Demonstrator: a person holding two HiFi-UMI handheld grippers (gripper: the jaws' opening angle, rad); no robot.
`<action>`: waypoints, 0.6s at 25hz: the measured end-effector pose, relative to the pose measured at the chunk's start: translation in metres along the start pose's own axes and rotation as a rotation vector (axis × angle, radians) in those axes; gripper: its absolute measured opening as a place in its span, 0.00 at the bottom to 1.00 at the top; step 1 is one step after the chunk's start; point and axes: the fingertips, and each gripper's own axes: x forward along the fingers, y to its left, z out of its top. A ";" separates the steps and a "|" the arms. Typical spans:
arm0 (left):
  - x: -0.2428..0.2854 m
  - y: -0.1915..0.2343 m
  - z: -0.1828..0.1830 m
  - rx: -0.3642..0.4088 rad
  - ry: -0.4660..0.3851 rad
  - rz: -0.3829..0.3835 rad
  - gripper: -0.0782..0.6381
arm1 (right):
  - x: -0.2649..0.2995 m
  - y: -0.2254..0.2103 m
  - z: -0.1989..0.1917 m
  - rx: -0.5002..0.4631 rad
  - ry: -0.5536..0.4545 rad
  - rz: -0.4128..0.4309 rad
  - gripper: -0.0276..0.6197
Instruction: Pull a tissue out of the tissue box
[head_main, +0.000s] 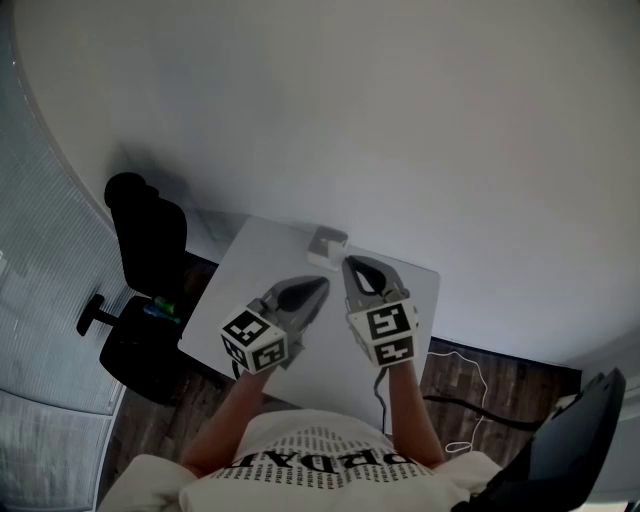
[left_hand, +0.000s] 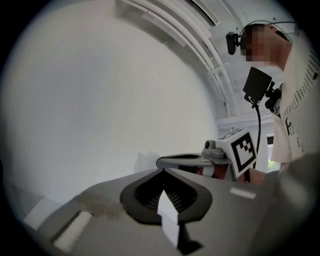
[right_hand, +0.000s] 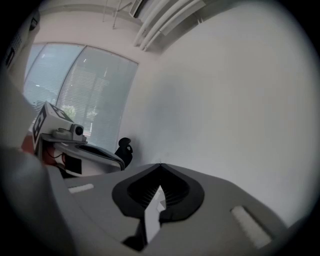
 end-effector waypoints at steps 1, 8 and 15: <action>-0.001 0.000 0.000 0.001 -0.001 0.002 0.10 | 0.000 0.001 0.000 0.001 -0.001 0.001 0.05; -0.007 0.001 -0.002 -0.011 0.000 0.011 0.10 | 0.002 0.008 -0.001 0.002 0.004 0.009 0.05; -0.013 0.007 -0.002 -0.013 -0.005 0.025 0.10 | 0.003 0.011 -0.001 -0.004 0.007 0.007 0.06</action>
